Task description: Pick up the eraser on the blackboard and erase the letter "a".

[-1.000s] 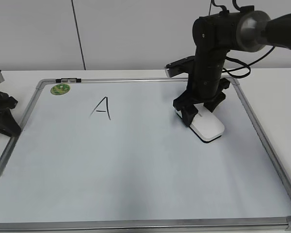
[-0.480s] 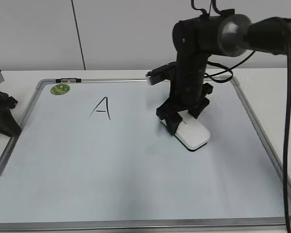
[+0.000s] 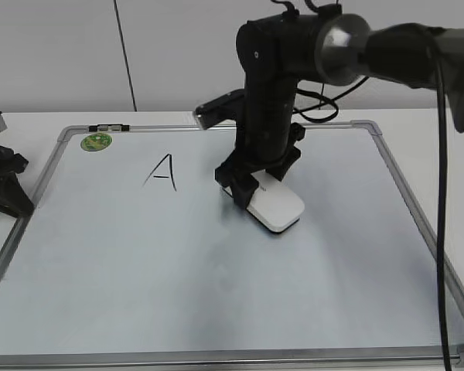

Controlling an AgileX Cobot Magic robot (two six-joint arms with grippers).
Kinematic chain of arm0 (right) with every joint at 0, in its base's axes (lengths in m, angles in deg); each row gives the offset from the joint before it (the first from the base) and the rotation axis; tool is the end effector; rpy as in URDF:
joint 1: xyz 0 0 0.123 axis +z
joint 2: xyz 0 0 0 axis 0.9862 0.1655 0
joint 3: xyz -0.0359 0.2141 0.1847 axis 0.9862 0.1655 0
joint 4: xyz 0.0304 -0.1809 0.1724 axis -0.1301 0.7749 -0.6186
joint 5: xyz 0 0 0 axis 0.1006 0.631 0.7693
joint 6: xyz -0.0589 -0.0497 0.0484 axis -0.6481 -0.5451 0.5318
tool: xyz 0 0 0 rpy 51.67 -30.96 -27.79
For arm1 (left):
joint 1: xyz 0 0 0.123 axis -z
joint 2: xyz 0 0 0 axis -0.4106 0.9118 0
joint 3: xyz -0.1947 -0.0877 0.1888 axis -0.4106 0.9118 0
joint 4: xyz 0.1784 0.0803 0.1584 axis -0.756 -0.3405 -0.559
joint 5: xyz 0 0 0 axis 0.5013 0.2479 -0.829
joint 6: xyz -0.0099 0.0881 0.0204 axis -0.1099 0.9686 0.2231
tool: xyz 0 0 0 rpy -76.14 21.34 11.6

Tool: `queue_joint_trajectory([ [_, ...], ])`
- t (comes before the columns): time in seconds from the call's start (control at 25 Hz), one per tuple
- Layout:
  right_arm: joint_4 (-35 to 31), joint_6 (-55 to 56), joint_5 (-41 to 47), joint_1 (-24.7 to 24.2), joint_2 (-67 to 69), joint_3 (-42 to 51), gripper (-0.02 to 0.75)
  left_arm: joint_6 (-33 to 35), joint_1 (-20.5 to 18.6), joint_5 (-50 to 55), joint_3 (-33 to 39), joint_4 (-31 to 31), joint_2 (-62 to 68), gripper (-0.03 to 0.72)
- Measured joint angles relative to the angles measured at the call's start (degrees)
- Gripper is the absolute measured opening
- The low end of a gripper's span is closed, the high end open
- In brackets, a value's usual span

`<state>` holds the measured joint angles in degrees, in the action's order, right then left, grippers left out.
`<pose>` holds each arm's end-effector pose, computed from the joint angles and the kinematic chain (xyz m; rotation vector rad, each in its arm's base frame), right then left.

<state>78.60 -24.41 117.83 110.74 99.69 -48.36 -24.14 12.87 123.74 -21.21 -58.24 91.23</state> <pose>0.4141 0.2411 0.1801 -1.0830 2.8153 0.0217 0.4120 0.0438 0.1202 0.0051 2.9506 -0.6242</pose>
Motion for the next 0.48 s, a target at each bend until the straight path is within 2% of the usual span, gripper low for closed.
queue_joint_trajectory([
  [0.24,2.37,-0.46,0.27,-0.38,-5.15,-1.19,0.524,0.0,0.0,0.0,0.0,0.0,0.0,0.044],
  [0.48,2.97,0.68,0.75,-3.8,-9.42,-1.08,0.523,0.0,0.0,0.0,0.0,0.0,0.0,0.044],
])
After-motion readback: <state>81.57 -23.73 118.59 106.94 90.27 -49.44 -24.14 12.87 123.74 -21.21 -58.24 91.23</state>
